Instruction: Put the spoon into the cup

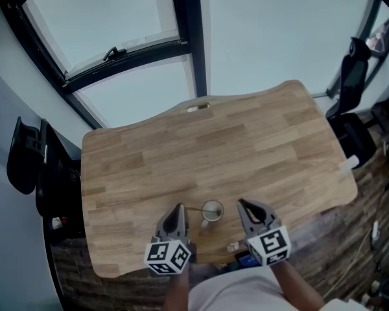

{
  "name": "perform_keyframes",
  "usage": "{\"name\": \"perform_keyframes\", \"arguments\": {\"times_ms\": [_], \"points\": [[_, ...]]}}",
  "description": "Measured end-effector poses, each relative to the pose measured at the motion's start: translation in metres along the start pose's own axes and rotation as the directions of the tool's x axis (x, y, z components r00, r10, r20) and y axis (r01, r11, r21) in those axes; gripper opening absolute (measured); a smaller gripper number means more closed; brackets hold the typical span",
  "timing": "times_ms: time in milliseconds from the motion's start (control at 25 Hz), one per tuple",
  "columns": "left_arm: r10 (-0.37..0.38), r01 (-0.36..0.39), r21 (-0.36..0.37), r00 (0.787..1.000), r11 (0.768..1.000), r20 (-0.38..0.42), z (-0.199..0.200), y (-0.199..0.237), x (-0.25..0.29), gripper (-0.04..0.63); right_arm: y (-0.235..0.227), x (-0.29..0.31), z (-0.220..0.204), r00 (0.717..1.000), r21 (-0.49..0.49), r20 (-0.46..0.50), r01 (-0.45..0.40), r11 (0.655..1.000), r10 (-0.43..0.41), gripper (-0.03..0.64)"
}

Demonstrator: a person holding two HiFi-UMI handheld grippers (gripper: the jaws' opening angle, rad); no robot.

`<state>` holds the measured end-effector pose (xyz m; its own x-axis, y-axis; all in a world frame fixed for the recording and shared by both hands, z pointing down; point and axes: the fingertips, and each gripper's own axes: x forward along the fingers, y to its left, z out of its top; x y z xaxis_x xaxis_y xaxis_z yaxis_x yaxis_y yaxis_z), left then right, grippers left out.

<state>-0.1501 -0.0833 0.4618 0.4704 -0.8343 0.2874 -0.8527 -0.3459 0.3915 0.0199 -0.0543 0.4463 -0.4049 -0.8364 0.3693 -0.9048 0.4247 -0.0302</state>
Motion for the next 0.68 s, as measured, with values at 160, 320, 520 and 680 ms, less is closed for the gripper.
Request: {"name": "perform_keyframes", "arguments": {"times_ms": [160, 320, 520, 680], "points": [[0.01, -0.01, 0.012, 1.0, 1.0, -0.022, -0.005, 0.0, -0.001, 0.002, 0.003, -0.004, 0.001, 1.0, -0.019, -0.026, -0.013, 1.0, 0.012, -0.003], [0.013, -0.013, 0.01, 1.0, 1.0, -0.025, -0.007, -0.002, -0.001, 0.002, -0.001, -0.007, -0.002, 0.999, -0.012, -0.032, -0.01, 1.0, 0.01, -0.003], [0.015, -0.014, 0.011, 0.999, 1.0, -0.028, -0.007, -0.005, 0.0, 0.002, -0.006, -0.01, -0.006, 0.999, -0.006, -0.032, -0.006, 1.0, 0.006, -0.003], [0.013, -0.013, 0.012, 0.999, 1.0, -0.03, -0.009, -0.009, 0.001, 0.002, -0.011, -0.014, -0.006, 1.0, -0.012, -0.028, -0.004, 1.0, 0.004, -0.003]]}}
